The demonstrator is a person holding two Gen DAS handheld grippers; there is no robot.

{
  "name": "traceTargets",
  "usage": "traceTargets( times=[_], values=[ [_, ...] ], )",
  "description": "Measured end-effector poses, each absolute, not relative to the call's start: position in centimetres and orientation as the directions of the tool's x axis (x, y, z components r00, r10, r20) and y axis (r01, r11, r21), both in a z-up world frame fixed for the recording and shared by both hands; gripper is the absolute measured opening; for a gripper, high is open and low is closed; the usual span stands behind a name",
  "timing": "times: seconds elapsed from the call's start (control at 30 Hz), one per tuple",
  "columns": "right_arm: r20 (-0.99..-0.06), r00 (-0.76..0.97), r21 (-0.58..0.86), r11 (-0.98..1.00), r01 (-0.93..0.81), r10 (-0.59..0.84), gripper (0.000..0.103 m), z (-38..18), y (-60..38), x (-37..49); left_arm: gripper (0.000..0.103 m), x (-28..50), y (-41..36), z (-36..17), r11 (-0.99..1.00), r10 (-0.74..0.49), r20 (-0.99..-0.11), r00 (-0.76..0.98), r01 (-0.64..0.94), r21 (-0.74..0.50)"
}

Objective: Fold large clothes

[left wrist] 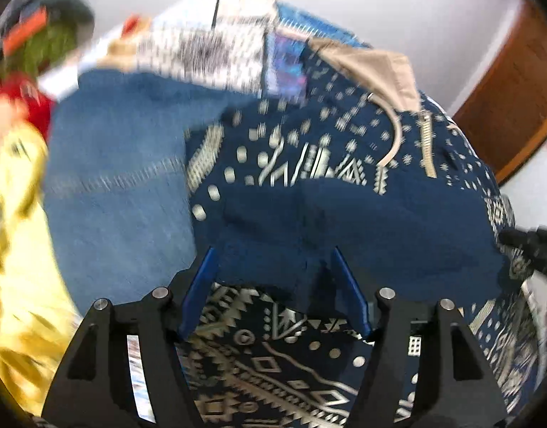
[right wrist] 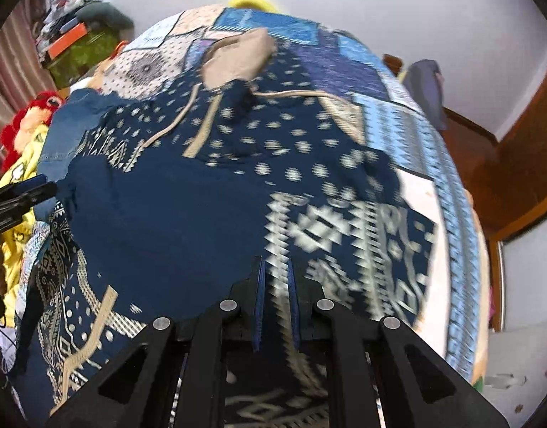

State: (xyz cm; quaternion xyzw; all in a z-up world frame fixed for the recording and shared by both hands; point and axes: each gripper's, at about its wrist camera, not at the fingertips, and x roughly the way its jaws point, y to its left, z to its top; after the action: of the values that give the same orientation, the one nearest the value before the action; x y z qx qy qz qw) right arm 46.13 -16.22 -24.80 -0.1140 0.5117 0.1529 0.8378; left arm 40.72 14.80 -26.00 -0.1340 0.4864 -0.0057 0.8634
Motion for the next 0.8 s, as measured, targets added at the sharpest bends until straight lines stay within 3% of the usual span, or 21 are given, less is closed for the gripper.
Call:
traceTargets(
  times=[0.17, 0.23, 0.33, 0.6, 0.8],
  values=[
    [-0.903, 0.416, -0.08, 0.91, -0.407, 0.107, 0.008, -27.5, -14.4, 46.5, 0.062, 40.9, 15.0, -28.2, 0.932, -0.189, -0.83, 0.526, -0.172, -0.321],
    [-0.89, 0.446, -0.116, 0.895, -0.431, 0.1, 0.008, -27.6, -14.0, 46.3, 0.032, 41.1, 14.4, -28.3, 0.947, -0.165, -0.833, 0.527, -0.15, -0.283],
    [-0.89, 0.446, -0.13, 0.885, -0.446, 0.095, 0.008, -27.4, -14.0, 46.3, 0.017, 40.8, 13.7, -27.5, 0.957, -0.156, -0.82, 0.551, -0.122, -0.264],
    [-0.873, 0.479, -0.118, 0.91, -0.397, 0.096, 0.008, -24.5, -16.8, 46.1, 0.016, 38.4, 14.8, -22.4, 0.973, -0.034, -0.733, 0.68, -0.145, -0.18],
    [-0.895, 0.446, -0.198, 0.878, -0.437, 0.02, 0.008, -27.5, -17.1, 46.4, 0.018, 39.2, 16.1, -26.1, 0.972, -0.034, -0.819, 0.573, -0.171, -0.16]
  ],
)
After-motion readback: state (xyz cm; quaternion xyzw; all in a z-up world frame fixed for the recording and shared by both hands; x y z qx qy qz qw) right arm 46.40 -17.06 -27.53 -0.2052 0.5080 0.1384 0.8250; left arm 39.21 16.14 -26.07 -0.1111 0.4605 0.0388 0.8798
